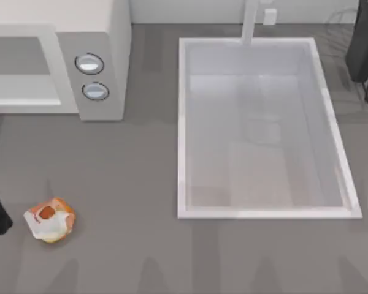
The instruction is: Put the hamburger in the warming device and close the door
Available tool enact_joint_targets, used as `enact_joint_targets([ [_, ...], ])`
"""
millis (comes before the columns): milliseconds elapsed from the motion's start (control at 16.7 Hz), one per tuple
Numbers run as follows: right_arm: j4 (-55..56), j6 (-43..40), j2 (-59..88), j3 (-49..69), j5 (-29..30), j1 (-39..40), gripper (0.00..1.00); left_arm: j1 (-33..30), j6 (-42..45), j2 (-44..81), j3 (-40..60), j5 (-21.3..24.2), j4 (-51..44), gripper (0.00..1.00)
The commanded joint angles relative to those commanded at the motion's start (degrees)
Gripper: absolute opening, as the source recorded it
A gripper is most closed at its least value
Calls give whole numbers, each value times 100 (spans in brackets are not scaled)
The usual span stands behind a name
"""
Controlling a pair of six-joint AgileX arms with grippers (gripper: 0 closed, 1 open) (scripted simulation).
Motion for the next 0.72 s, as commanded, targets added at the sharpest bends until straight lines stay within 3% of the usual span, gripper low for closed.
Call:
enact_joint_targets([
  [360,0,0,0,0,0,0,100,-96,263,589,379,-1,-390,100],
  [720,0,0,0,0,0,0,100,-474,1283,3002,1869,24,-1737,100],
])
